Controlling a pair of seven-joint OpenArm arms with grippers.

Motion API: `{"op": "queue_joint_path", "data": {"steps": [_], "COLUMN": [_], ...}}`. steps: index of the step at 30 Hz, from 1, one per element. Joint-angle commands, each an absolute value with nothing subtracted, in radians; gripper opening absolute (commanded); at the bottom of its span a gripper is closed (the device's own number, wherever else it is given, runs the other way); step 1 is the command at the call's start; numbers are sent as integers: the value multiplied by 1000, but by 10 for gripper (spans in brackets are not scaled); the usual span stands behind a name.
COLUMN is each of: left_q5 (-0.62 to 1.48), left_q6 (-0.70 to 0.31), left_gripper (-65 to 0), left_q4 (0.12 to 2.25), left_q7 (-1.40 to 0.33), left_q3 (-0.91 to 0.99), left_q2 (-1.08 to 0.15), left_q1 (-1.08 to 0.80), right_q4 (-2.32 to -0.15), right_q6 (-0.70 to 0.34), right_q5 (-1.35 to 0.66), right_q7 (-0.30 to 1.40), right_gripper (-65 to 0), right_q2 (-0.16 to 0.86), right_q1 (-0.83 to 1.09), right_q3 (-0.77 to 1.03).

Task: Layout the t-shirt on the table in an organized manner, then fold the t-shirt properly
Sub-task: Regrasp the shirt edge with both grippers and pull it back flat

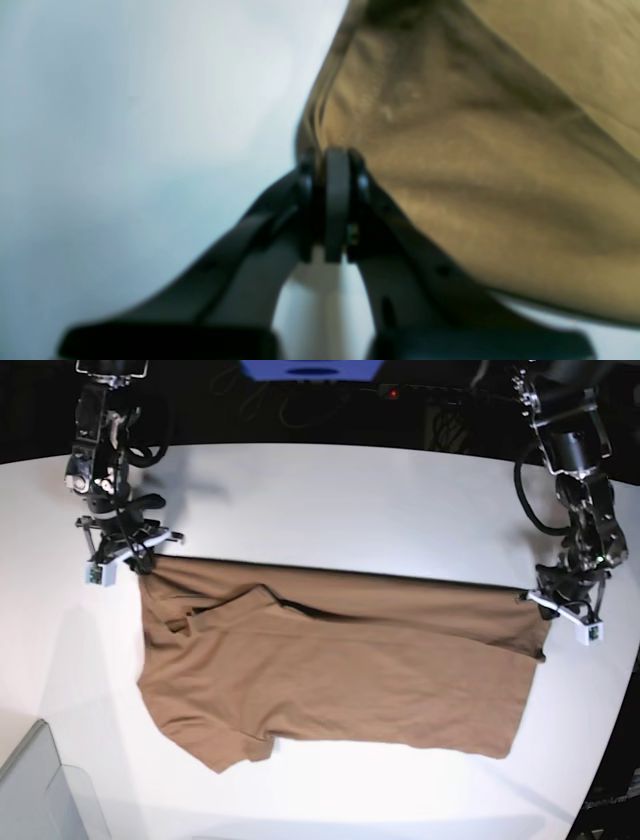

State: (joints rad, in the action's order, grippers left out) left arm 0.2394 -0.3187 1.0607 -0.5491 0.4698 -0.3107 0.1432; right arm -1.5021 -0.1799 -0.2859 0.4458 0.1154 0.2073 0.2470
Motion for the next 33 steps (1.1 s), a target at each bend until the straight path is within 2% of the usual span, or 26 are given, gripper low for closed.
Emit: {"op": "queue_joint_path", "data": {"steps": [1, 8, 14, 19, 33], "left_q5": [239, 242, 320, 329, 326], "left_q6": [-311, -312, -312, -312, -312], "left_gripper": [-646, -646, -646, -646, -647], "left_q4": [1099, 1340, 1526, 1546, 1547], "left_q7": [-542, -740, -782, -866, -877], "left_q3": [473, 483, 610, 616, 616], "left_q2": [-331, -325, -288, -288, -294], "left_q1": [134, -5, -28, -31, -194], "right_q4": [-1531, -1761, -1870, -1854, -1847], "right_q6": [-179, -179, -179, -179, -179], "right_q5": [-274, -275, -275, -275, -277], "right_q7": [464, 464, 469, 463, 463], "right_gripper": [-650, -650, -650, -650, -650], "right_q2": [124, 120, 107, 104, 99], "right_q1": [225, 320, 318, 357, 519], "right_q3": [265, 314, 337, 343, 346]}}
